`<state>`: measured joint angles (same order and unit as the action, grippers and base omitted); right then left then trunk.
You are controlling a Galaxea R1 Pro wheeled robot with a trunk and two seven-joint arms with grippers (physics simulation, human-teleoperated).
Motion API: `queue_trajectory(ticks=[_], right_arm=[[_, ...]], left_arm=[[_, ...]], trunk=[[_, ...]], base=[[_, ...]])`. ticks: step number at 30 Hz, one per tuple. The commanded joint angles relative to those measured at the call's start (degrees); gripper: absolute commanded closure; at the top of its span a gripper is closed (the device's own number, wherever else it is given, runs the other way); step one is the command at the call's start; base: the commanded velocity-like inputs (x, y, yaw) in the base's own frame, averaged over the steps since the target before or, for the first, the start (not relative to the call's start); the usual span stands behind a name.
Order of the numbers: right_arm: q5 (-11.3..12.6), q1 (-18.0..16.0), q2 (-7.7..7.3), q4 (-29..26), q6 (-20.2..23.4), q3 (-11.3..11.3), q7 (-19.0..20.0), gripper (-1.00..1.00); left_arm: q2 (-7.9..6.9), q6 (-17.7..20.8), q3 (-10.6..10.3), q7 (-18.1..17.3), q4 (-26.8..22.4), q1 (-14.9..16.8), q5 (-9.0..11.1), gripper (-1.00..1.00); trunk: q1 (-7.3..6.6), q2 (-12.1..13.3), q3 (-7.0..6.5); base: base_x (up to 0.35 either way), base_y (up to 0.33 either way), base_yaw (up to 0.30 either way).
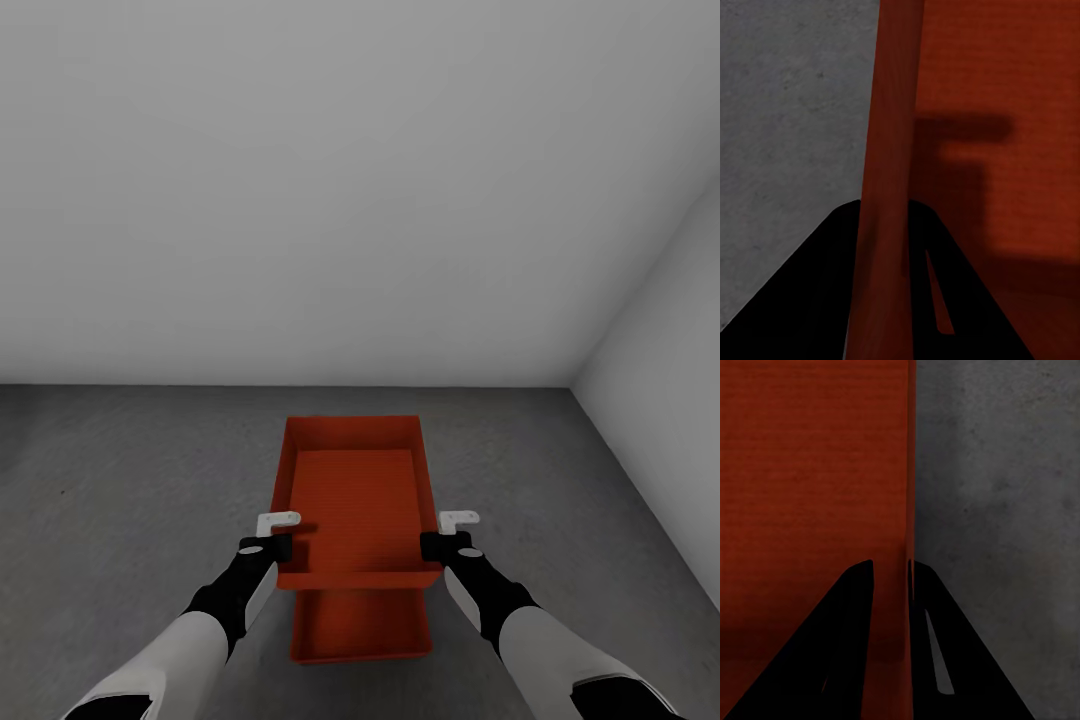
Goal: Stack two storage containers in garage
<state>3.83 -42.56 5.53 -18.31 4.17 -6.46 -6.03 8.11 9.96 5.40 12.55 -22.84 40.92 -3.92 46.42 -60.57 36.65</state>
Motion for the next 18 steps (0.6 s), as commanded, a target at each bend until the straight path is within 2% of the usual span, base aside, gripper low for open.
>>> queue_trajectory(ticks=[1, 18], right_arm=[[1.3, 0.0, 0.0, -0.1, 0.3, 0.0, 0.1, 1.0], [1.3, 0.0, 0.0, -0.1, 0.3, 0.0, 0.0, 1.0]], left_arm=[[0.07, 0.5, 2.2, 3.4, -3.0, 0.0, 1.9, 1.0], [0.07, 0.5, 2.2, 3.4, -3.0, 0.0, 1.9, 1.0]], trunk=[[0.23, -0.4, 0.23], [3.96, -7.3, 3.28]], base=[[0.0, 0.0, 0.0], [0.0, 0.0, 0.0]])
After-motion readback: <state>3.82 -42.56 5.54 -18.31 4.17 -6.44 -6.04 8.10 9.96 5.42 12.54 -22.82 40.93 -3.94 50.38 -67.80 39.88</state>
